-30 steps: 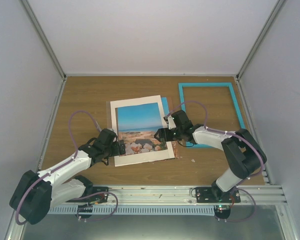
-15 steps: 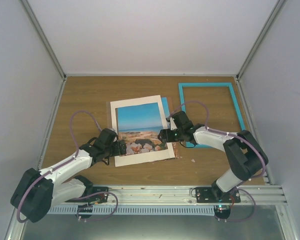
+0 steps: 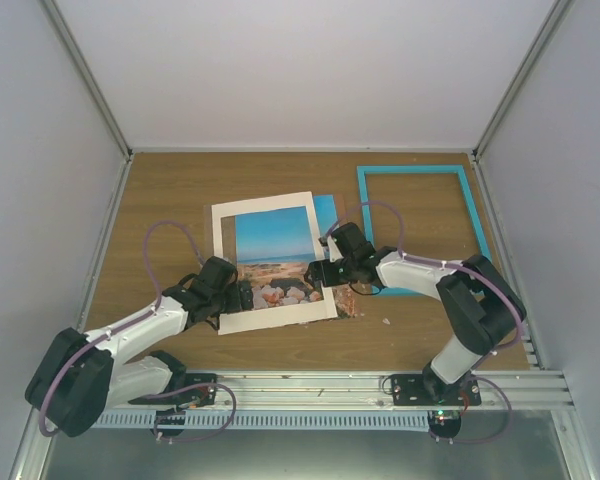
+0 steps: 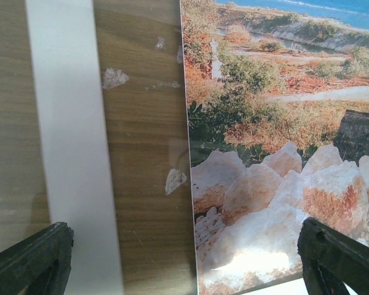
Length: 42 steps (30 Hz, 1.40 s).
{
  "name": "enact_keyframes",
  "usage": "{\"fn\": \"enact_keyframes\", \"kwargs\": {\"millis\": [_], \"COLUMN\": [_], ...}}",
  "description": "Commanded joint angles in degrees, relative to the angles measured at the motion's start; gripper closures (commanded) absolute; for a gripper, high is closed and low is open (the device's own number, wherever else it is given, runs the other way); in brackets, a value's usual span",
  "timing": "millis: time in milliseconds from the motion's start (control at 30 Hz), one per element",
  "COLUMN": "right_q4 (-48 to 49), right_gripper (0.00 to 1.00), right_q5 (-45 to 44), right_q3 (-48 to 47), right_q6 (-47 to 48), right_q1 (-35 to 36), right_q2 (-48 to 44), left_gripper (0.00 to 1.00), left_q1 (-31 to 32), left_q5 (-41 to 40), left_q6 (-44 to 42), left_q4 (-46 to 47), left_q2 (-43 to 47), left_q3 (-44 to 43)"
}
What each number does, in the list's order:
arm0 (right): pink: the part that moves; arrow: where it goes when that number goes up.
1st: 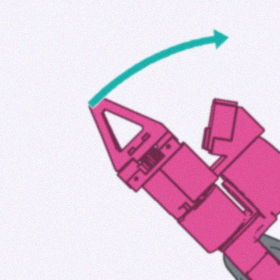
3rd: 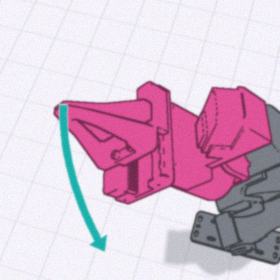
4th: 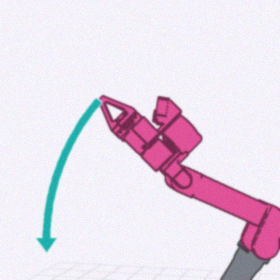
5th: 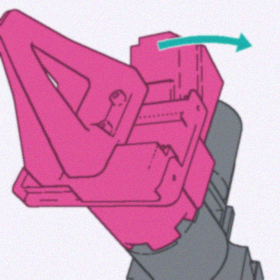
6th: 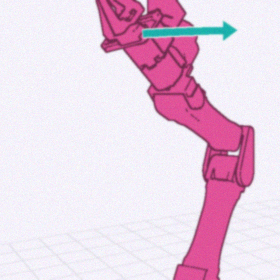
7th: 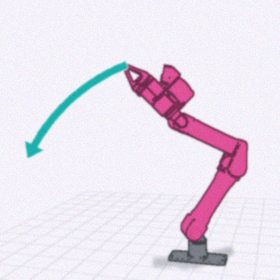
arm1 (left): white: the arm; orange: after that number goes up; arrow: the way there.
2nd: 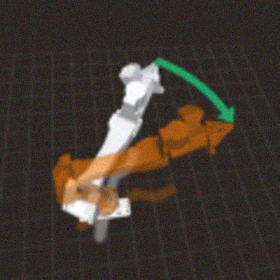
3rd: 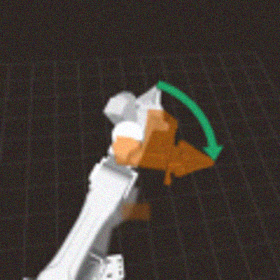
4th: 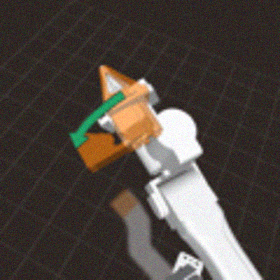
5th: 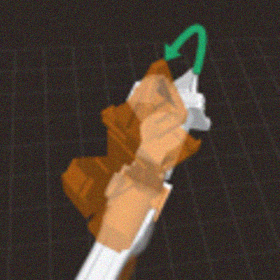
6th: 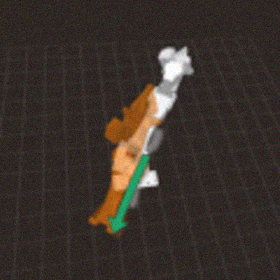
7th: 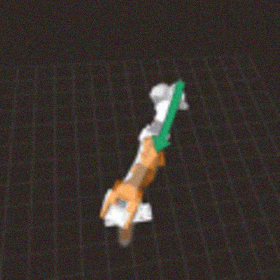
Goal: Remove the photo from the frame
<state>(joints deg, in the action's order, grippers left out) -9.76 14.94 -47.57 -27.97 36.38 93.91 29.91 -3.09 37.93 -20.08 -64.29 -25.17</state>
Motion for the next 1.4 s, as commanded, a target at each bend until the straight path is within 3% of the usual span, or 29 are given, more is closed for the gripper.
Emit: {"fn": "enact_keyframes", "kwargs": {"millis": [0, 200, 533, 1133, 1367], "right_q4": [1.87, 2.63, -0.79, 1.81, -2.82], "right_gripper": [0.18, 0.18, 0.18, 0.18, 0.16], "right_q5": [1.97, 1.93, -4.0, 3.84, -3.47], "right_q3": [-2.11, -2.36, -2.37, -8.43, -7.23], "right_q6": [-1.07, -1.57, -1.31, -1.44, -1.04], "right_q1": [1.7, 1.94, 2.02, 6.94, 6.51], "right_q2": [1.27, 1.45, 0.3, 5.07, 1.4], "left_gripper": [0.01, 0.01, 0.01, 0.01, 0.01], "left_q1": [0.42, 0.41, 0.71, 3.31, 4.12], "left_q5": [-1.75, -5.1, -2.65, 1.82, 2.98], "left_q6": [-0.32, 0.08, -0.06, 1.18, 1.18], "left_q4": [0.99, -2.05, -3.43, 0.64, 0.93], "left_q2": [1.06, 3.39, 6.1, 5.09, 5.41], "left_q3": [-1.47, -2.66, -3.99, -3.04, -3.55]}}
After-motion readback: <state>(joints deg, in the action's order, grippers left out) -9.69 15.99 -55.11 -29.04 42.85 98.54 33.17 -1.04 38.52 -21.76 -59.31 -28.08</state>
